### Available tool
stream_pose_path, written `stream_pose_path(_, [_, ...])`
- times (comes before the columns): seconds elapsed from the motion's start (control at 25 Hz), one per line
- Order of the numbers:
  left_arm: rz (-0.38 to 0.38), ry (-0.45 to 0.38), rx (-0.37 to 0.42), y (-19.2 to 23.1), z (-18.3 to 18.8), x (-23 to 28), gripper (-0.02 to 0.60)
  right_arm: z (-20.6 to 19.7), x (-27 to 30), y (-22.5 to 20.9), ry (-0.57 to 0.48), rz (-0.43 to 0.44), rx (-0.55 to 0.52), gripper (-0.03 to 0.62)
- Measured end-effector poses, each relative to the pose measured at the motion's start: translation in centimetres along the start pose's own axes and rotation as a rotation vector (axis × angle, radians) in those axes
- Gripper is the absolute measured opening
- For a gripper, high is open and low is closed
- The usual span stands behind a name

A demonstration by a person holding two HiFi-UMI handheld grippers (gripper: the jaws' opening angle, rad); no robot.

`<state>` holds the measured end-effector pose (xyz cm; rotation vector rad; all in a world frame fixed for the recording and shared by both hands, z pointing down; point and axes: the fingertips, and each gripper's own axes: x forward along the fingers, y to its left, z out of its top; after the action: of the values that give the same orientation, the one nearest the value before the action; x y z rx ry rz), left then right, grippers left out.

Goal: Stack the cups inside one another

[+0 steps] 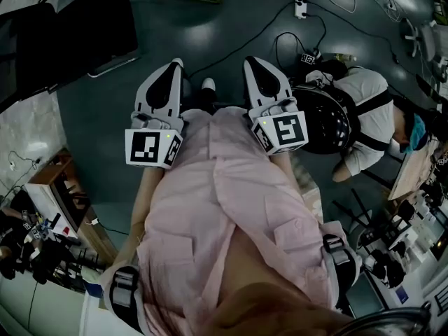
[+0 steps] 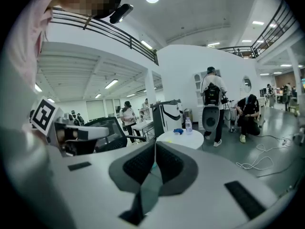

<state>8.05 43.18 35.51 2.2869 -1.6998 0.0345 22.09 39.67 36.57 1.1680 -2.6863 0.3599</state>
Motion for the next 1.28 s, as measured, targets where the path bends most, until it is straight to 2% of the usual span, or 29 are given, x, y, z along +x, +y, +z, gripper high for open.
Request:
stream_pose_path(0.32, [-0.005,0.000,-0.004,0.4,0.3,0.7,0.015,0.3,0.7,-0.1,0.005,0.006,-0.011,0.034])
stream_pose_path(0.64, [-0.044,0.007,-0.017,3.2,0.6,2.0,0.015,1.1,3.5,1.0,-0.016,0.013,0.015,0.035])
stream_pose_path(1.04, [-0.116,-0.013,0.010,10.9,3.8,3.5,0.015,3.2,10.2,3.5,-0.047,-0.087,0.048,0.035])
stream_pose_path(1.2, [-0.120,0.053,-0.020,14.2,2.9,2.3,0.015,2.0,12.5,6.4,0.009,-0.097,0.085,0.035])
stream_pose_path(1.28, [-0.135,0.056,-0.027,16.1,3.2,3.7,0.015,2.0,14.2,6.6,0.010,-0.111,0.088,0.035])
